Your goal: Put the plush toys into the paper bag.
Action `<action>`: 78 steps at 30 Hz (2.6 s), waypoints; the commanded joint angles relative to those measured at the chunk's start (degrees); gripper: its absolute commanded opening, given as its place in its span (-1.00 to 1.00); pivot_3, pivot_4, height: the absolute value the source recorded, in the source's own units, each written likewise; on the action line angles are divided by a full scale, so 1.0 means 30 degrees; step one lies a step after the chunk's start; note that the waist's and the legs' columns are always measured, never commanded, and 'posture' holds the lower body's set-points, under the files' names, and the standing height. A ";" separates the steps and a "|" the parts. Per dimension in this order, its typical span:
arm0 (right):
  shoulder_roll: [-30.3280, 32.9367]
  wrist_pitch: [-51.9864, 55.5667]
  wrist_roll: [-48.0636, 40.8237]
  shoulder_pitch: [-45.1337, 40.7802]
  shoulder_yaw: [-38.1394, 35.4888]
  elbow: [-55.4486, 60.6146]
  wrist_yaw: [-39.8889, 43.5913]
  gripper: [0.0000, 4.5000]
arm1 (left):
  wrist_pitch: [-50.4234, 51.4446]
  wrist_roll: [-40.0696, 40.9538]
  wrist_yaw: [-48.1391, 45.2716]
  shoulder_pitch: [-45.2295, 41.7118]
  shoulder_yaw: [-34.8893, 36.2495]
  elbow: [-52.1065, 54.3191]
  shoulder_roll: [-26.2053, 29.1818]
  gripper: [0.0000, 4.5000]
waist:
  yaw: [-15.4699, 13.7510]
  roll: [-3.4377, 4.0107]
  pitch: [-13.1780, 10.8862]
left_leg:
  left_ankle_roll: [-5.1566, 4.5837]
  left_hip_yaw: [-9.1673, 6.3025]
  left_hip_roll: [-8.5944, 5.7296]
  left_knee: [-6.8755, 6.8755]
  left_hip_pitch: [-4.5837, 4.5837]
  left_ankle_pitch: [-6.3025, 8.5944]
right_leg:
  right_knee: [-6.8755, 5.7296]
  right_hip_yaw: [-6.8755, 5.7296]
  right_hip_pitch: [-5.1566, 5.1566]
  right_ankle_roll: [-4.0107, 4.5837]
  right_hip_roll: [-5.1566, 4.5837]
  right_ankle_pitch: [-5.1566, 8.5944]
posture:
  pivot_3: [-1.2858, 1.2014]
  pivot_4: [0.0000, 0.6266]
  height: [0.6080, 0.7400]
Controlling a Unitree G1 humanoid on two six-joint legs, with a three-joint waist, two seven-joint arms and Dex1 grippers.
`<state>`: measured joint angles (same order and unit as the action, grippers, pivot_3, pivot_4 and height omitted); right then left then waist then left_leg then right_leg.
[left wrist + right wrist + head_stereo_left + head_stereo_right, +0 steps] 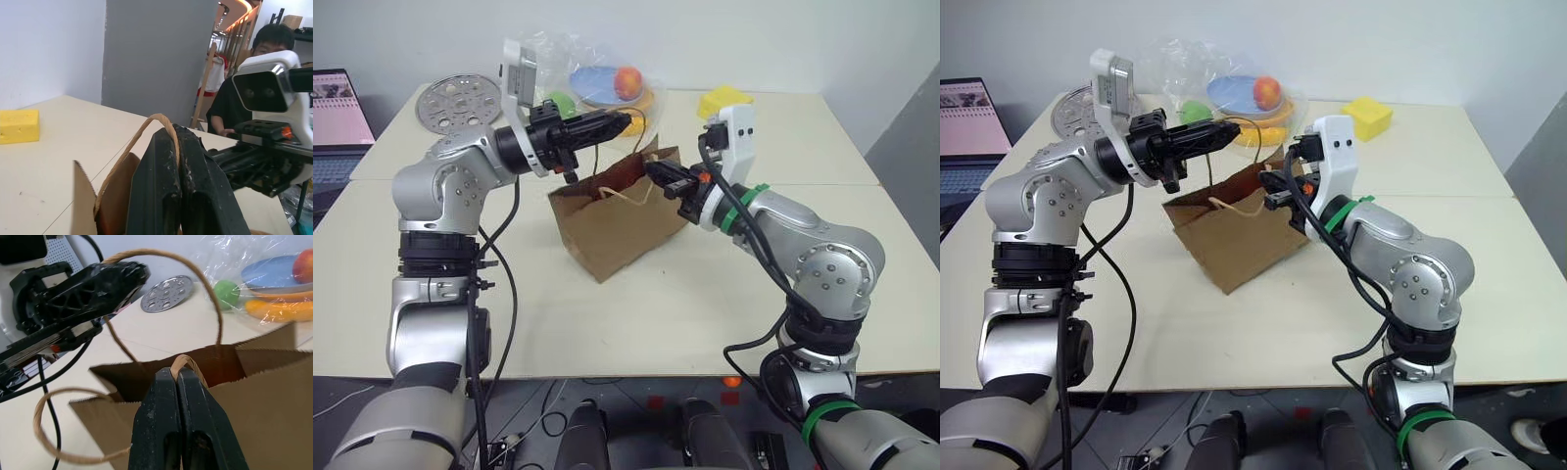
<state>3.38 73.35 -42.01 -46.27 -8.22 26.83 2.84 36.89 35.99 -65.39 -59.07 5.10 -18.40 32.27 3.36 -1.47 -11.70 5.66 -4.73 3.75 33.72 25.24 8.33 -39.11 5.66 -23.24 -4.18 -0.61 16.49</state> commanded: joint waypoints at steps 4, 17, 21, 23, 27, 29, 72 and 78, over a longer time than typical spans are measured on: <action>0.0698 -0.0474 0.0563 0.0444 0.0356 0.0260 -0.0161 -0.99 | -0.0209 -0.0514 -0.0383 0.0295 -0.0501 0.0669 -0.0086 -1.00 | -0.0008 0.0000 0.0000 | -0.0001 0.0001 -0.0001 0.0001 0.0001 0.0000 | 0.0003 0.0000 0.0001 0.0000 -0.0001 0.0000 | 0.03 -0.52 1.00; 0.6432 0.1435 -0.2439 0.1213 -0.1442 0.2134 0.3971 0.54 | 0.1793 0.1312 0.0772 0.6804 0.4136 0.6934 0.4564 0.35 | 0.0302 0.0008 -0.0004 | -0.0003 0.0005 0.0015 -0.0031 0.0010 0.0003 | 0.0015 0.0002 -0.0022 0.0006 -0.0003 0.0005 | 0.03 -0.52 1.00; 0.8758 0.1685 -0.3636 0.0193 -0.1738 0.1414 0.5906 1.00 | 0.0832 0.1077 0.0689 0.9688 0.5070 0.7798 0.5080 0.83 | 0.0287 0.0009 -0.0006 | -0.0003 0.0030 0.0010 -0.0028 0.0005 0.0003 | 0.0027 0.0008 -0.0016 0.0018 -0.0021 0.0014 | 0.03 -0.52 1.00; 1.0099 0.1268 -0.3851 -0.0488 -0.1277 0.0762 0.7447 1.00 | 0.0249 0.0990 0.0389 1.0273 0.4899 0.7510 0.4954 0.99 | 0.0188 0.0013 -0.0014 | -0.0003 0.0037 0.0006 -0.0008 0.0006 0.0002 | 0.0029 0.0012 -0.0016 0.0027 -0.0022 0.0020 | 0.03 -0.52 1.00; 1.1784 0.0304 -0.4425 -0.1697 -0.0316 -0.0556 1.0803 1.00 | -0.1660 0.0025 -0.0235 0.9831 0.3426 0.6127 0.4275 0.99 | -0.0022 0.0003 -0.0008 | -0.0003 0.0049 0.0007 0.0042 0.0005 0.0001 | 0.0042 0.0017 0.0000 0.0151 -0.0022 0.0119 | 0.03 -0.52 1.00; 1.2286 -0.0174 -0.4326 -0.2022 0.0202 -0.0762 1.1778 1.00 | -0.2866 -0.0794 -0.0471 0.9591 0.2730 0.5284 0.3990 0.99 | -0.0080 0.0003 -0.0008 | -0.0003 0.0054 0.0002 0.0046 -0.0002 0.0001 | 0.0042 0.0023 0.0010 0.0111 -0.0022 0.0148 | 0.03 -0.52 1.00; 2.1842 -0.3943 -0.1916 -0.3254 0.0400 -0.3965 2.0216 1.00 | -1.0296 -0.3788 -0.9031 0.2505 -0.3726 -0.4349 0.0378 -0.99 | -0.0427 0.0021 -0.0022 | -0.0012 0.0032 -0.0034 0.0042 0.0089 0.0014 | 0.0077 -0.0026 -0.0030 0.0038 -0.0045 0.0041 | 0.03 -0.52 1.00; 2.1943 -0.2564 -0.3424 -0.2046 -0.0562 -0.2772 2.0032 1.00 | -1.3851 -0.3804 -0.9038 0.1490 -0.5455 -0.8019 -0.0517 -0.99 | 0.0420 0.0033 -0.0030 | -0.0016 0.0040 -0.0001 0.0035 0.0047 0.0014 | 0.0025 0.0003 -0.0039 0.0037 -0.0018 0.0042 | 0.03 -0.52 1.00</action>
<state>68.57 64.66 -50.18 -52.72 -7.44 16.18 62.89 -1.20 24.31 -92.08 -53.35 -10.36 -41.56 30.88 4.62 -1.37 -11.79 5.61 -4.62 3.75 33.82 25.38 8.37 -39.04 5.66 -23.35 -4.07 -0.66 16.61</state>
